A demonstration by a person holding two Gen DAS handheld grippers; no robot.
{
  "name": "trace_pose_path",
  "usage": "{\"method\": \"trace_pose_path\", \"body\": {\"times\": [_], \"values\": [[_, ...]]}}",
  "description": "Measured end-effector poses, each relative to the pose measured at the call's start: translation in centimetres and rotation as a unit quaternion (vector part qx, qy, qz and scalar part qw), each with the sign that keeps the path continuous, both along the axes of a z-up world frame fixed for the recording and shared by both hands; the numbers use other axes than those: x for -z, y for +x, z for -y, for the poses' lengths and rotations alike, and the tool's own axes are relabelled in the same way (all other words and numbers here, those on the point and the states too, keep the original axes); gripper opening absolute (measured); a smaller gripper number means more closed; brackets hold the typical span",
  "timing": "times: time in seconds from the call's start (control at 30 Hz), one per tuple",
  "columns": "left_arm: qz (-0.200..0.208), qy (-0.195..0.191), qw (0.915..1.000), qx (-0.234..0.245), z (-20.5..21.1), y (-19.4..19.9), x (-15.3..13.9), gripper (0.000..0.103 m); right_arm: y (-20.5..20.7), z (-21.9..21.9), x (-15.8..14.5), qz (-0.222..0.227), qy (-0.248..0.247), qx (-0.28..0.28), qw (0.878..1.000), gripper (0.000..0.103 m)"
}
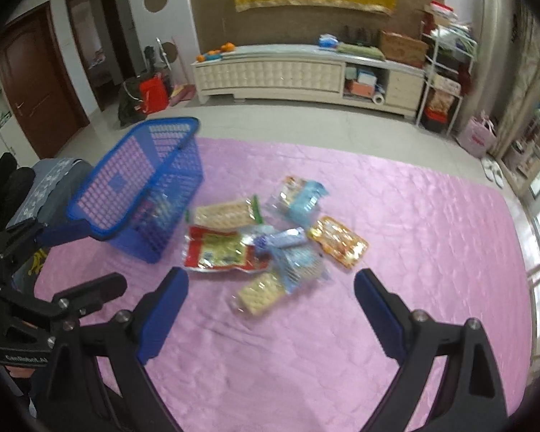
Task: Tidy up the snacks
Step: 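Withdraw both grippers from the basket toward the remaining snacks, then grasp the blue striped bag with the right gripper while the left grasps the cracker pack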
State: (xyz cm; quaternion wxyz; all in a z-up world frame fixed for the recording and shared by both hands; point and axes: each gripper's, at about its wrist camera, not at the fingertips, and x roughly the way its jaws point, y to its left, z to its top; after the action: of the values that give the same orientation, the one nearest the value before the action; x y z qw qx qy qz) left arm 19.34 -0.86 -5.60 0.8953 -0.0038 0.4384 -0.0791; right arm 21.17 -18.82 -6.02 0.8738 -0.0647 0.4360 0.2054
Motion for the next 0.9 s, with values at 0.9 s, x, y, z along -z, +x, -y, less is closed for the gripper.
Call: {"method": "trace_pose_path", "body": {"times": [0.9], "values": [[-0.112,-0.013,0.9934,-0.021,1.4,9.8,12.2,0.082,10.9,0.9,14.5,-0.126,0.016,-0.07,0.989,0.095]]}}
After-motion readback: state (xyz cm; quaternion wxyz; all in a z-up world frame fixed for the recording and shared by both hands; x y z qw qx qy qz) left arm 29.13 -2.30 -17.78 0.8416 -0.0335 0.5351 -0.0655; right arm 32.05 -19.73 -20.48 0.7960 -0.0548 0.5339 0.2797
